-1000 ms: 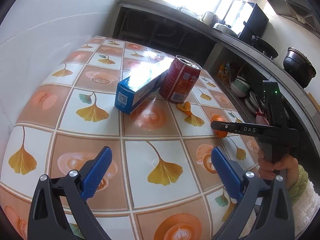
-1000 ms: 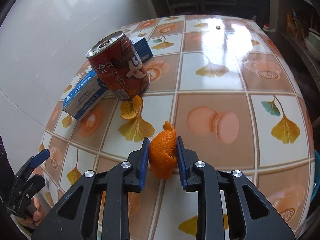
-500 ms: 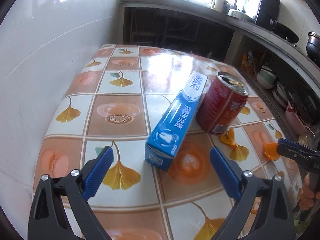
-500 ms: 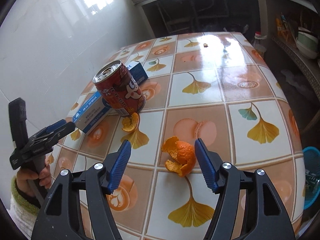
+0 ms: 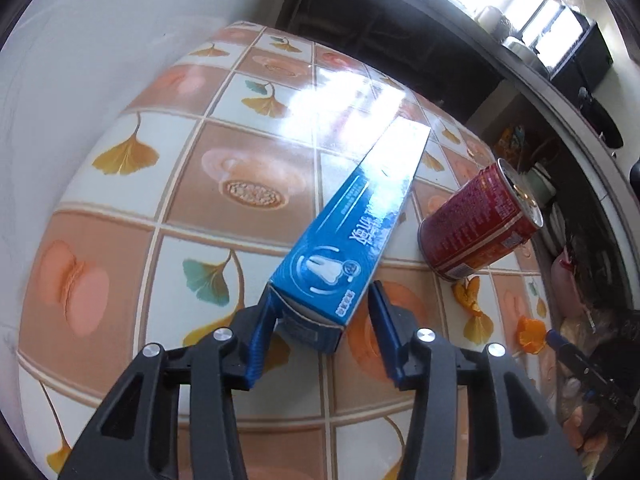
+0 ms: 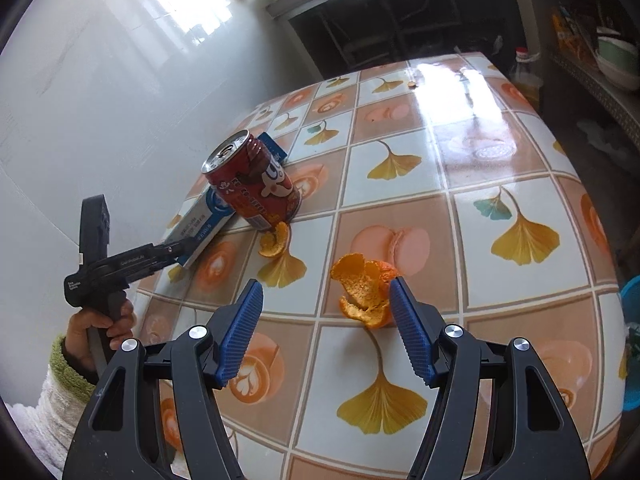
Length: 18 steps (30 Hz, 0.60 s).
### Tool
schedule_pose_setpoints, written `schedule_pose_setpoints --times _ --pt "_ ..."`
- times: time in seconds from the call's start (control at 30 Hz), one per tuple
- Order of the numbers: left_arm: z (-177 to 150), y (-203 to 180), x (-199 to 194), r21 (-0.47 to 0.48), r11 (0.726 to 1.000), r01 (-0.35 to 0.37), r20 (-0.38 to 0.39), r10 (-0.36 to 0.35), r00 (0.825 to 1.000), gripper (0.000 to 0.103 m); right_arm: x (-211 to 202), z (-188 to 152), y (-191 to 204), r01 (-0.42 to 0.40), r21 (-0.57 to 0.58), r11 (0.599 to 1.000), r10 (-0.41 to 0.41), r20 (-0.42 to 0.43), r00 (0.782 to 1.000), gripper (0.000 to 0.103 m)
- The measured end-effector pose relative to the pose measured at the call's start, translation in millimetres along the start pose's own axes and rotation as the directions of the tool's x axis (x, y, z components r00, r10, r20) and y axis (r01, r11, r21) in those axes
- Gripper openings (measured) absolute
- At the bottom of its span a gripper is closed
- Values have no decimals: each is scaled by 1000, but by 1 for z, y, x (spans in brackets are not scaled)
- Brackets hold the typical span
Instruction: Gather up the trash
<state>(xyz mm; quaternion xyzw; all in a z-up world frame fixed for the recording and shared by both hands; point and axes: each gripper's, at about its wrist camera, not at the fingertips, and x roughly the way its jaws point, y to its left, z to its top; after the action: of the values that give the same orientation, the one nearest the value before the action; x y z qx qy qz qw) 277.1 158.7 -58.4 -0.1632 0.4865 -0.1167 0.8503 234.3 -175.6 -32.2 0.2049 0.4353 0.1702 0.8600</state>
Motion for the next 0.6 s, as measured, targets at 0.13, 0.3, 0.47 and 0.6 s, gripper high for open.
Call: schedule_pose_setpoints --times 0.13,0.3,0.47,0.6 --pt "-18 19 -16 -134 987 85 -5 -86 996 44 0 -6 -2 -65 33 997 66 -27 997 63" --pt "-34 29 -30 -185 978 93 9 -93 996 44 -3 -13 -2 -1 10 1000 2 -43 999 63" --pt "-34 27 -37 -169 983 64 27 -61 998 52 -15 -15 -8 79 5 997 -78 -11 997 68" --pt "-33 21 -42 -130 991 23 65 -15 998 61 -27 -7 0 142 -28 989 -141 53 989 69"
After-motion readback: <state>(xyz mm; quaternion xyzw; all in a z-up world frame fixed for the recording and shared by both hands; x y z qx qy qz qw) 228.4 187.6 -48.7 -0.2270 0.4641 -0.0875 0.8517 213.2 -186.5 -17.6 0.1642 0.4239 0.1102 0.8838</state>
